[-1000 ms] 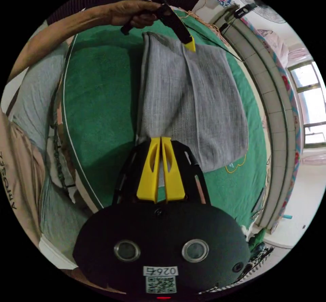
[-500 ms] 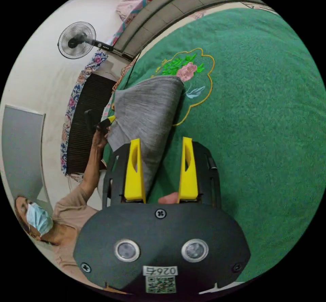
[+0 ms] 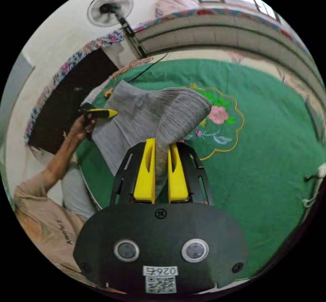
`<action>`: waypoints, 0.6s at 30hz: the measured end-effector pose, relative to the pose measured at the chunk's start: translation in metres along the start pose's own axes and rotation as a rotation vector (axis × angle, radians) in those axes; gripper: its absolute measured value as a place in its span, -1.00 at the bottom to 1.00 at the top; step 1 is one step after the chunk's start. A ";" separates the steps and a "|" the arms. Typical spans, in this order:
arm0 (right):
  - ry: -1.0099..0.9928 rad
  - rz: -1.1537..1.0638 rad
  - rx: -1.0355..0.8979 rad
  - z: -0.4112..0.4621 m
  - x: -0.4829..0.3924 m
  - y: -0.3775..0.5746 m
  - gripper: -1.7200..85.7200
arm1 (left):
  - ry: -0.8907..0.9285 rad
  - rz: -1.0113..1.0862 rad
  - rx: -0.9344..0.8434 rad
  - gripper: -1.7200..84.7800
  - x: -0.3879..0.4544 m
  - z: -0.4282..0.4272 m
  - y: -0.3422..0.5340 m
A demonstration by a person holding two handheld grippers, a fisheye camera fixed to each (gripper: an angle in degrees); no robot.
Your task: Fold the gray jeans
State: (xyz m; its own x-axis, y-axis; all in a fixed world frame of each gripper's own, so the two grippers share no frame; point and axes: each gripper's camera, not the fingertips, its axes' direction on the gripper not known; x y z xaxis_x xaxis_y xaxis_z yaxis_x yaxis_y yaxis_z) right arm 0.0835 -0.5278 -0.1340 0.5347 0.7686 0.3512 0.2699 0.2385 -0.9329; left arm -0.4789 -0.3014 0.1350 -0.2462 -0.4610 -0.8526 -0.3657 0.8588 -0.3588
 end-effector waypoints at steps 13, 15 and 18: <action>-0.127 -0.742 0.146 -0.005 -0.395 -0.189 -0.93 | -0.457 -0.237 0.828 -0.80 0.077 -0.274 0.319; -0.137 -0.829 0.119 0.020 -0.461 -0.214 -0.92 | -0.592 -0.356 0.897 -0.80 0.076 -0.294 0.362; -0.110 -0.910 0.004 0.082 -0.556 -0.256 -0.90 | -0.703 -0.551 0.939 -0.77 0.052 -0.304 0.400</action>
State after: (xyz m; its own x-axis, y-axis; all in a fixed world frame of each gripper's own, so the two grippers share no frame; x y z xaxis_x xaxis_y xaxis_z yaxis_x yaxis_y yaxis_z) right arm -0.3490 -0.9673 -0.0967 0.0375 0.3352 0.9414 0.5468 0.7816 -0.3001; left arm -0.9113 -0.0499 0.0626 0.3607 -0.8322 -0.4211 0.5686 0.5541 -0.6081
